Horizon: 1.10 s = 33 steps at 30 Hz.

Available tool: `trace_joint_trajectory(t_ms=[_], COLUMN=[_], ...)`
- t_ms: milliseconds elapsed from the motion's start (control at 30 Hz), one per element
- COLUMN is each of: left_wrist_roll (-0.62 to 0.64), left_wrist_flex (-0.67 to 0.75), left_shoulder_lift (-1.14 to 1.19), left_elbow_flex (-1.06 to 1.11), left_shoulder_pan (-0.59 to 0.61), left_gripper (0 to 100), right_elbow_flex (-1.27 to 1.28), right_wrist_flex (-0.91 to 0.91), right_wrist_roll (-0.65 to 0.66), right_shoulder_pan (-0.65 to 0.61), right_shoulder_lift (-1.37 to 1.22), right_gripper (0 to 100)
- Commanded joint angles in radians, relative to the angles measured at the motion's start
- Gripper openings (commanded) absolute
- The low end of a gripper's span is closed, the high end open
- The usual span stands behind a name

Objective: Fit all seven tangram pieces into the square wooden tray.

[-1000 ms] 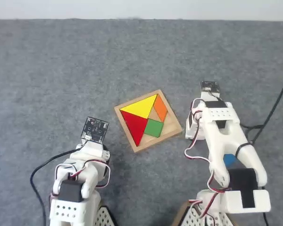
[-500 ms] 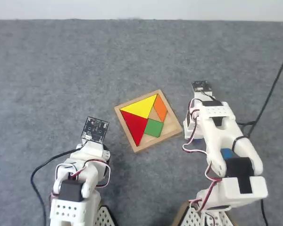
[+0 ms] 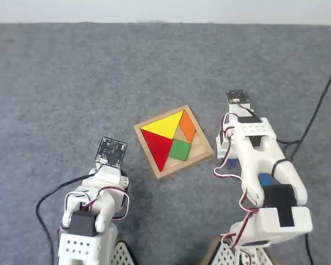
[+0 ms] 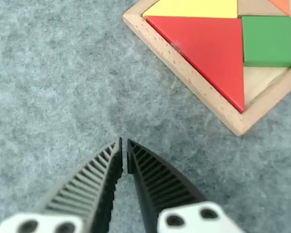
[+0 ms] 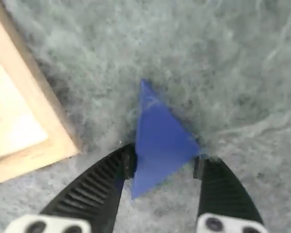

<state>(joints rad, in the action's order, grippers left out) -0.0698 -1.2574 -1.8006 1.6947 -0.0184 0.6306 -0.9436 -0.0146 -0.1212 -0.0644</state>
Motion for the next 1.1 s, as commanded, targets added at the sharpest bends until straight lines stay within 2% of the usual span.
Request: trace_joint_trajectory(t_ms=[0, 467, 567, 667, 733, 900, 1067], left_wrist_roll=[-0.002, -0.002, -0.002, -0.002, -0.002, -0.002, -0.002], left_wrist_flex=[-0.003, -0.003, -0.003, -0.003, -0.003, -0.003, -0.003], left_shoulder_lift=[-0.015, -0.015, -0.015, -0.015, -0.015, -0.015, -0.015], left_elbow_flex=[-0.01, -0.01, -0.01, -0.01, -0.01, -0.01, -0.01], left_shoulder_pan=[0.002, 0.002, 0.002, 0.002, 0.002, 0.002, 0.002], left_gripper=[2, 2, 2, 2, 2, 2, 2], right_elbow_flex=[-0.031, -0.02, -0.025, -0.025, -0.025, -0.025, -0.026], right_wrist_flex=[0.027, -0.008, -0.007, -0.01, -0.002, 0.053, 0.074], right_wrist_roll=[0.015, 0.014, 0.043, 0.18, 0.21, 0.221, 0.221], right_shoulder_pan=[-0.019, -0.019, -0.018, -0.019, -0.019, -0.019, -0.021], right_shoulder_lift=[-0.01, 0.248, 0.239, 0.199, 0.162, 0.101, 0.056], right_gripper=[17.3, 17.3, 18.3, 27.0, 31.3, 26.2, 26.3])
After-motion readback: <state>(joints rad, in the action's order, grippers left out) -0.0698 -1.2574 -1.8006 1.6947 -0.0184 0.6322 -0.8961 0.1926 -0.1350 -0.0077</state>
